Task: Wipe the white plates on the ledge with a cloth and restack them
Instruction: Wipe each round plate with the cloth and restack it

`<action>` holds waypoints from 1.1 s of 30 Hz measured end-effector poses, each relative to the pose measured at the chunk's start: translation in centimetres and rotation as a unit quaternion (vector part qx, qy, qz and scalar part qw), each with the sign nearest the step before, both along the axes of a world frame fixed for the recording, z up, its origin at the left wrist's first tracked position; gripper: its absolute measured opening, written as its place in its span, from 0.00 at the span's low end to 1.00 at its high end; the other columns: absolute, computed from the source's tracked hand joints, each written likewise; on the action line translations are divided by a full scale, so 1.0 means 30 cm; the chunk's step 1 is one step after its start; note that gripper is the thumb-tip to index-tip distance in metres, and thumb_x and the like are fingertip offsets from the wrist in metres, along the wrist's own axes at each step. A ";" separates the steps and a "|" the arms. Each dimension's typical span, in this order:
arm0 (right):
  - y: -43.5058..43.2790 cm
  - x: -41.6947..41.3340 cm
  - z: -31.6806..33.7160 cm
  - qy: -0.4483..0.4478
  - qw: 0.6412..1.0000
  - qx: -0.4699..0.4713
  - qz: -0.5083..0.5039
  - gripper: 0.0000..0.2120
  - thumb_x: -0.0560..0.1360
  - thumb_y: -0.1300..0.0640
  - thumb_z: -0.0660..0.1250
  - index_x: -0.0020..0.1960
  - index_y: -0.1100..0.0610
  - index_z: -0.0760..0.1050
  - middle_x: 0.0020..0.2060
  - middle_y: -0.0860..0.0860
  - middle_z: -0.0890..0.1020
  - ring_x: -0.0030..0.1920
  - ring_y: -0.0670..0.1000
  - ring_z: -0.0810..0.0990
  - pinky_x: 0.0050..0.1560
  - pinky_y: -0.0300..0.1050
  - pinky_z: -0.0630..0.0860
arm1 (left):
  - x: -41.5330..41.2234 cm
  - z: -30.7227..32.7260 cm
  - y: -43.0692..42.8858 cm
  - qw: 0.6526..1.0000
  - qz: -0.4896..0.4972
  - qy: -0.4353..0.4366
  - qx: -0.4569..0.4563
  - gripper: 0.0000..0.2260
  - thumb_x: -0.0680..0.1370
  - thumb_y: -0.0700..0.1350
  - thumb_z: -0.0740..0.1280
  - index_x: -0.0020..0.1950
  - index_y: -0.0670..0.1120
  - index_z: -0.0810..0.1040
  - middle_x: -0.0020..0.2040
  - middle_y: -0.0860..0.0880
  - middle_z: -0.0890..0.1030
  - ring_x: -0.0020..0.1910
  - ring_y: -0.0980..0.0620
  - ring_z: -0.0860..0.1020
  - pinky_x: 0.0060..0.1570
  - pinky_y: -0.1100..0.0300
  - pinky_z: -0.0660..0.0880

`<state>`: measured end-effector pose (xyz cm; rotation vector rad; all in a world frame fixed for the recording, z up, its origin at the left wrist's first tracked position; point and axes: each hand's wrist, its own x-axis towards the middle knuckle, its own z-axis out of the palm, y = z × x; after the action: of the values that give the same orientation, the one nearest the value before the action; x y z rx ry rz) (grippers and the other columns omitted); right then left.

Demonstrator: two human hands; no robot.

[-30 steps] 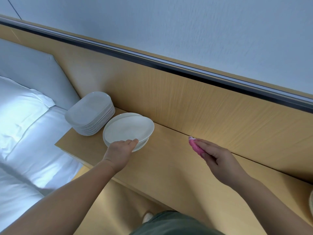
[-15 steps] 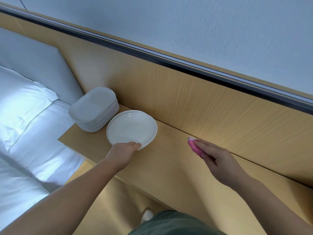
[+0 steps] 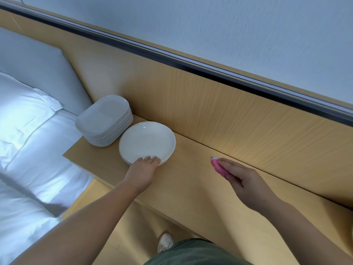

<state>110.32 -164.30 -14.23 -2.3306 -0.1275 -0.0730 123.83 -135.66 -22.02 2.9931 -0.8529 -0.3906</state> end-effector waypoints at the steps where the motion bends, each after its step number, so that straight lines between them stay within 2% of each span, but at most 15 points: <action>1: -0.003 -0.001 -0.006 0.003 1.000 -0.003 -0.002 0.22 0.79 0.68 0.63 0.69 0.49 0.72 0.66 0.32 0.72 0.67 0.34 0.69 0.65 0.29 0.65 | 0.004 -0.013 0.008 1.000 0.000 0.000 0.010 0.27 0.78 0.33 0.51 0.77 0.47 0.57 0.77 0.49 0.60 0.76 0.50 0.58 0.72 0.54 0.55; 5: -0.007 -0.009 -0.024 0.019 1.000 -0.002 -0.005 0.21 0.79 0.68 0.63 0.70 0.52 0.73 0.67 0.38 0.74 0.68 0.37 0.70 0.68 0.34 0.66 | 0.021 -0.053 0.039 0.998 0.026 0.050 0.003 0.27 0.79 0.35 0.50 0.78 0.49 0.55 0.78 0.50 0.57 0.77 0.51 0.54 0.75 0.52 0.49; 8: 0.003 -0.010 -0.026 0.023 1.000 -0.007 -0.005 0.21 0.79 0.67 0.63 0.69 0.51 0.73 0.66 0.36 0.74 0.68 0.35 0.69 0.67 0.31 0.65 | 0.025 -0.065 0.031 0.997 0.014 0.075 -0.008 0.22 0.84 0.45 0.46 0.79 0.48 0.51 0.79 0.49 0.53 0.78 0.52 0.49 0.76 0.50 0.44; 12: 0.010 -0.006 -0.021 0.026 1.000 -0.010 -0.008 0.22 0.80 0.66 0.63 0.69 0.48 0.72 0.65 0.32 0.71 0.67 0.33 0.69 0.66 0.28 0.64 | 0.023 -0.048 0.007 0.996 0.031 0.078 -0.013 0.23 0.84 0.52 0.47 0.79 0.47 0.52 0.79 0.46 0.52 0.78 0.50 0.48 0.76 0.47 0.43; 14: -0.003 -0.013 -0.018 0.022 1.000 -0.011 -0.011 0.21 0.80 0.65 0.62 0.69 0.49 0.73 0.66 0.33 0.72 0.67 0.34 0.69 0.67 0.29 0.65 | 0.018 -0.025 -0.032 0.997 0.019 0.058 -0.041 0.23 0.84 0.52 0.51 0.78 0.46 0.56 0.78 0.45 0.57 0.77 0.48 0.53 0.76 0.49 0.46; 16: -0.024 -0.031 -0.010 0.016 1.000 -0.010 -0.021 0.20 0.80 0.65 0.62 0.69 0.50 0.74 0.67 0.35 0.73 0.68 0.36 0.70 0.68 0.32 0.65 | 0.011 0.006 -0.095 0.996 -0.009 0.053 -0.075 0.22 0.83 0.50 0.54 0.76 0.45 0.60 0.75 0.45 0.63 0.74 0.47 0.60 0.74 0.51 0.53; 20: -0.119 -0.145 0.007 -0.006 0.996 0.016 -0.086 0.19 0.80 0.66 0.62 0.69 0.52 0.74 0.67 0.39 0.75 0.68 0.40 0.71 0.69 0.37 0.67 | -0.027 0.075 -0.309 0.986 -0.076 0.069 -0.128 0.19 0.83 0.49 0.55 0.74 0.47 0.65 0.70 0.48 0.70 0.65 0.46 0.71 0.61 0.54 0.70; 24: -0.248 -0.305 0.027 -0.021 0.983 0.027 -0.178 0.19 0.80 0.66 0.63 0.69 0.53 0.75 0.67 0.40 0.75 0.68 0.43 0.72 0.70 0.42 0.68 | -0.109 0.115 -0.573 0.975 -0.145 0.074 -0.151 0.16 0.82 0.48 0.56 0.68 0.46 0.71 0.65 0.49 0.74 0.63 0.46 0.73 0.56 0.55 0.72; 27: -0.341 -0.441 0.057 -0.043 0.969 0.018 -0.244 0.19 0.79 0.67 0.64 0.68 0.56 0.75 0.66 0.43 0.76 0.68 0.42 0.72 0.70 0.40 0.67 | -0.196 0.121 -0.773 0.960 -0.217 0.067 -0.162 0.12 0.82 0.49 0.57 0.59 0.45 0.74 0.57 0.48 0.77 0.56 0.45 0.76 0.48 0.54 0.73; 29: -0.399 -0.537 0.073 -0.055 0.957 0.004 -0.285 0.18 0.79 0.66 0.64 0.68 0.57 0.75 0.66 0.43 0.76 0.68 0.41 0.72 0.69 0.37 0.67 | -0.264 0.122 -0.896 0.948 -0.267 0.069 -0.158 0.12 0.82 0.49 0.57 0.57 0.45 0.74 0.54 0.49 0.78 0.52 0.45 0.76 0.44 0.55 0.72; 33: -0.510 -0.730 0.088 -0.058 0.936 -0.006 -0.346 0.18 0.80 0.65 0.63 0.69 0.57 0.74 0.66 0.44 0.76 0.68 0.42 0.72 0.69 0.39 0.68 | -0.424 0.127 -1.124 0.927 -0.319 0.096 -0.171 0.12 0.81 0.49 0.59 0.57 0.44 0.75 0.51 0.47 0.80 0.49 0.44 0.78 0.46 0.51 0.75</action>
<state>88.41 -179.60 -11.57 -2.2736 0.6419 -0.5590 111.11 -169.38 -18.21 2.2546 -1.6566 -0.4635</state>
